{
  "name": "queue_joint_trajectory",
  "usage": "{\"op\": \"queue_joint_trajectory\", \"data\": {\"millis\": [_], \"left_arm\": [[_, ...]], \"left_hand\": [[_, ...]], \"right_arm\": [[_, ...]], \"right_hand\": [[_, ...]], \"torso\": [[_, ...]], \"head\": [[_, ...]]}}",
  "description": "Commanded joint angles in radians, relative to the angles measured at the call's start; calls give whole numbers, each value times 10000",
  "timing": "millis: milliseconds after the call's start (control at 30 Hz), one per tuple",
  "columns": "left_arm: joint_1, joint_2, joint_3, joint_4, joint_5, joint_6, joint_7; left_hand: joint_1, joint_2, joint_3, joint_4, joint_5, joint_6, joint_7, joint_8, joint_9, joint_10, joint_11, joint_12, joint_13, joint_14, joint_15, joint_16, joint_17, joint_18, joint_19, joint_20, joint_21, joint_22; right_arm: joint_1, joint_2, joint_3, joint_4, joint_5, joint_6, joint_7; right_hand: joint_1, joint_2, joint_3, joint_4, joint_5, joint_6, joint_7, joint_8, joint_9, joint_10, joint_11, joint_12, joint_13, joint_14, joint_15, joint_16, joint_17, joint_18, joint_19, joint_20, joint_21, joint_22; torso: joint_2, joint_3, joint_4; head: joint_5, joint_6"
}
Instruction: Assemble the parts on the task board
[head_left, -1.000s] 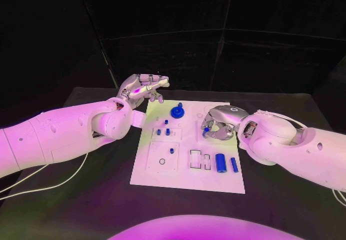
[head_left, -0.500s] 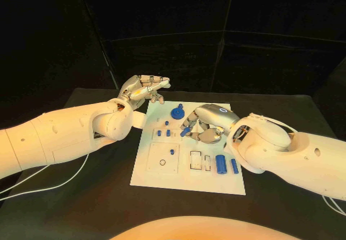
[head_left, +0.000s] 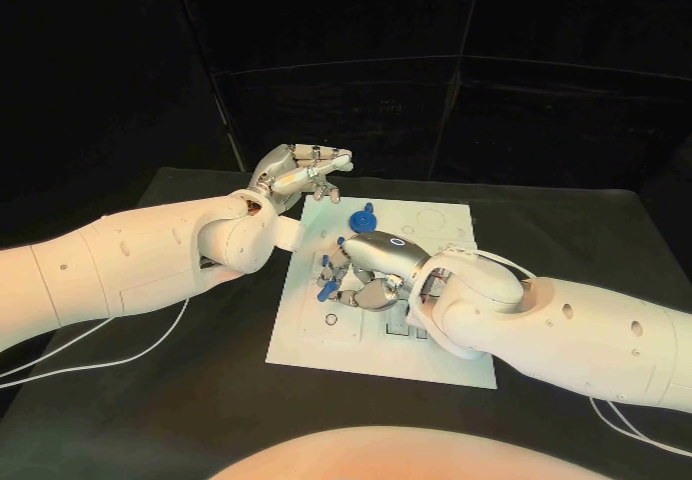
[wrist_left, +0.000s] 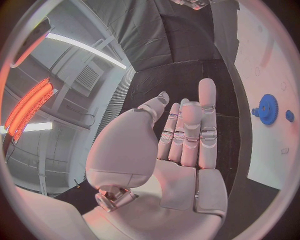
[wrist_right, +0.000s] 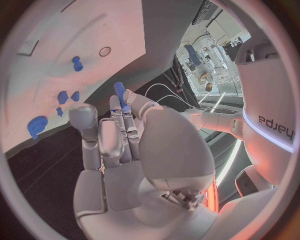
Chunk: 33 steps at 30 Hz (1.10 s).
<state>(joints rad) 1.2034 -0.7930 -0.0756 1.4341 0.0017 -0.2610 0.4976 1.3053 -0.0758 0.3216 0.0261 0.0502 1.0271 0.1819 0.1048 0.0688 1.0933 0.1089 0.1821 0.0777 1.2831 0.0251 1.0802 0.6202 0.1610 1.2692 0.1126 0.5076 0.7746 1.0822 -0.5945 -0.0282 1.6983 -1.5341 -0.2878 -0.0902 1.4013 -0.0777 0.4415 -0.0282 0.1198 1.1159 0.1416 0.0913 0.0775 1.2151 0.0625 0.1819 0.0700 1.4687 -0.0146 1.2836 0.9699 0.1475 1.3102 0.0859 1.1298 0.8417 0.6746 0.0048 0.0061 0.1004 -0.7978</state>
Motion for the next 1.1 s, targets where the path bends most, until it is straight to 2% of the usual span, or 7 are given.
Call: {"op": "queue_joint_trajectory", "data": {"millis": [33, 133, 267, 400, 600, 867, 1100], "left_arm": [[19, 30, 9, 7, 18, 106, 78], [19, 43, 9, 4, 18, 108, 79], [20, 56, 9, -6, 18, 113, 65], [20, 78, 9, -14, 18, 123, 48], [20, 95, 9, -33, 18, 143, 19], [20, 118, 9, -57, 18, 160, -1], [20, 115, 9, -59, 18, 160, 0]], "left_hand": [[50, 36, -72, 13, -13, -68, -2, 56, -8, -82, 20, 45, -12, -68, -26, 25, 15, 195, -26, 62, -54, -15], [50, 36, -72, 13, -13, -68, -2, 56, -8, -82, 20, 45, -12, -68, -26, 25, 15, 195, -26, 62, -54, -15], [50, 36, -72, 13, -13, -68, -2, 56, -8, -82, 20, 45, -12, -68, -26, 25, 15, 195, -26, 62, -54, -15], [50, 36, -72, 13, -13, -68, -2, 56, -8, -82, 20, 45, -12, -68, -26, 25, 15, 195, -26, 62, -54, -15], [50, 36, -72, 13, -13, -68, -2, 56, -8, -82, 20, 45, -12, -68, -26, 25, 15, 195, -26, 62, -54, -15], [50, 36, -72, 13, -13, -68, -2, 56, -8, -82, 20, 45, -12, -68, -26, 25, 15, 195, -26, 62, -54, -15], [50, 36, -72, 13, -13, -68, -2, 56, -8, -82, 20, 45, -12, -68, -26, 25, 15, 195, -26, 62, -54, -15]], "right_arm": [[-70, 121, -5, -186, 98, 692, 265], [-147, 205, -14, -341, 59, 914, 203], [-212, 294, -18, -478, -74, 1063, 132], [-249, 362, -21, -562, -242, 1252, 43], [-269, 428, -27, -690, -549, 1424, -99], [-276, 488, -39, -806, -787, 1619, -256], [-281, 551, -56, -903, -1044, 1792, -480]], "right_hand": [[-56, -2, 47, 29, 49, 56, -9, 21, -11, 44, 18, -58, -14, 164, -66, 19, -29, -108, 23, -29, -14, -27], [-56, -2, 47, 29, 50, 55, -9, 20, -12, 44, 18, -59, -14, 164, -66, 18, -31, -108, 22, -29, -15, -28], [-57, -1, 48, 28, 53, 55, -9, 20, -12, 43, 18, -62, -14, 165, -66, 22, -24, -109, 22, -29, -13, -26], [-56, 0, 50, 27, 58, 56, -10, 19, -12, 44, 17, -65, -14, 164, -66, 22, -25, -108, 20, -29, -15, -29], [-52, 1, 54, 22, 69, 59, -13, 19, -12, 49, 15, -69, -14, 162, -67, 16, -39, -108, 19, -28, -15, -28], [-48, 8, 65, 13, 101, 80, -19, 24, -10, 74, 9, -79, -10, 162, -69, 25, -29, -109, 16, -28, -10, -21], [-44, 11, 70, 7, 114, 85, -21, 25, -10, 81, 7, -83, -9, 160, -70, 23, -35, -108, 13, -28, -12, -25]], "torso": [[-9, 11, -15], [-16, 5, -1], [-12, 18, -6], [-8, 19, -1], [-18, 12, -33], [-17, 9, -1], [-15, 8, -12]], "head": [[67, -55], [88, -81], [146, -114], [142, -167], [169, -188], [173, -211], [194, -234]]}}
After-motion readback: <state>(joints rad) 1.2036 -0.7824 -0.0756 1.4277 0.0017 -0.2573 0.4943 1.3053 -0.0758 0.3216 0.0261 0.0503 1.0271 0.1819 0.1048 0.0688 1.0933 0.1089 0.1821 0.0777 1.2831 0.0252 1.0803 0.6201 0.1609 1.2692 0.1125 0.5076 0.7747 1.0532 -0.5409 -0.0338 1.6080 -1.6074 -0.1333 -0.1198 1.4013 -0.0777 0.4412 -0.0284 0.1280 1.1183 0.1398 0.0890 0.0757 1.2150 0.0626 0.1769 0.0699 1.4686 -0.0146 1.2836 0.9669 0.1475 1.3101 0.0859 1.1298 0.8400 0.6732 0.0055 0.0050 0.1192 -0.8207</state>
